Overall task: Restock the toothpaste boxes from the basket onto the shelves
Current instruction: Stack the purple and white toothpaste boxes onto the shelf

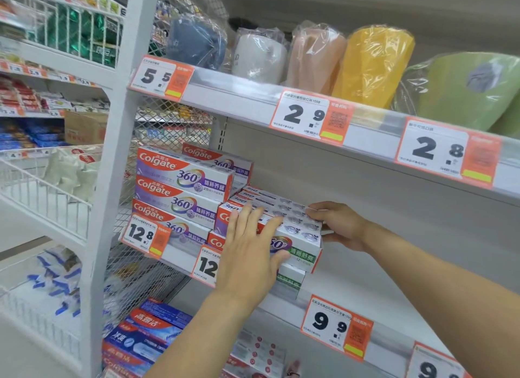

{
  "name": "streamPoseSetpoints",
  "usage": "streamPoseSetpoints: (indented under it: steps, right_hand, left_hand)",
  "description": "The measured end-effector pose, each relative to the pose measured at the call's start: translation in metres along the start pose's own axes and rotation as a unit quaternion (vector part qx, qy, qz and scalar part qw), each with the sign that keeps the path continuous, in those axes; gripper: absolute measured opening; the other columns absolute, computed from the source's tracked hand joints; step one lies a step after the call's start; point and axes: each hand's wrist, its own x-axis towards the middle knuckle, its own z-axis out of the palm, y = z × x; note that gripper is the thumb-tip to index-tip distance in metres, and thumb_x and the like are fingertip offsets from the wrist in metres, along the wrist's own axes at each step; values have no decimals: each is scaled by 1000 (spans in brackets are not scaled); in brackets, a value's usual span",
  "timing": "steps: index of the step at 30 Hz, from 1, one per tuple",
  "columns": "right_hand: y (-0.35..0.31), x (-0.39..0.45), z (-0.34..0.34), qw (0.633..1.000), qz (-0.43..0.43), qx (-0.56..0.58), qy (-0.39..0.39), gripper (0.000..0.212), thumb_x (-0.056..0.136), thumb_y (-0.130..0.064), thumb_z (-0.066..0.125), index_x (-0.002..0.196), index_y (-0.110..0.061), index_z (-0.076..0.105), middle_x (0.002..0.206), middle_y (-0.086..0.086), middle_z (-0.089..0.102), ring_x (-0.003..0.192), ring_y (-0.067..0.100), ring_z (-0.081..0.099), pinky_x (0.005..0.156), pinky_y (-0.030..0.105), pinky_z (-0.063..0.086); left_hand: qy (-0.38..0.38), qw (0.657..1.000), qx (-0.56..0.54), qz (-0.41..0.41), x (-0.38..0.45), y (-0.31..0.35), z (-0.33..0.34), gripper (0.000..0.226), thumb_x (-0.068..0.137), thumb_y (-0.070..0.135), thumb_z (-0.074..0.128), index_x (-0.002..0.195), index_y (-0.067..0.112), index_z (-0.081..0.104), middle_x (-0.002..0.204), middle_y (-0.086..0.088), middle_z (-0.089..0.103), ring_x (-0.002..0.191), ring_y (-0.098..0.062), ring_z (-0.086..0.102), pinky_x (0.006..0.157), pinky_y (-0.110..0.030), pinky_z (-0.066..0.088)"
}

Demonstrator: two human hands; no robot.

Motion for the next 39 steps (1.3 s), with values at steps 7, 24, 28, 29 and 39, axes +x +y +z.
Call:
streamPoseSetpoints:
  steps: [7,24,28,29,39]
  right_hand:
    - [0,-2,6,1000,0,-17,-4,37,100,-31,59,133,-19,52,112,4,71,89,14,68,60,25,55]
    - [184,-236,106,968,-189,-152,61,20,77,0,61,80,-20,63,66,-9,60,60,7,56,58,10,39]
    - [290,-251,133,965,12,-233,-115,17,88,-4,59,92,-19,65,78,-8,62,73,6,58,71,21,43]
    - [309,-254,137,960,54,-244,-126,16,91,-6,57,99,-17,66,87,0,66,80,14,60,71,22,43]
    - [395,-251,137,863,108,-383,-311,75,92,-7,63,156,-27,29,153,8,39,131,31,47,99,36,46]
  left_hand:
    - [-10,999,22,-21,2,4,5,61,98,53,48,152,35,27,164,-3,15,154,-24,-10,123,-48,-11]
    - [-207,970,-100,-77,-158,4,57,15,91,30,54,86,19,62,71,-1,68,76,-31,65,67,-39,51]
    - [-532,832,-51,-150,-275,-18,104,37,94,39,60,121,14,59,118,-12,65,107,-29,61,87,-35,49]
    - [-579,801,-40,-146,-300,-24,108,46,94,42,62,129,13,55,125,-13,61,112,-29,58,87,-33,47]
    - [-653,737,-22,-173,-348,-42,128,47,91,51,64,125,19,58,121,-3,64,106,-21,62,90,-33,50]
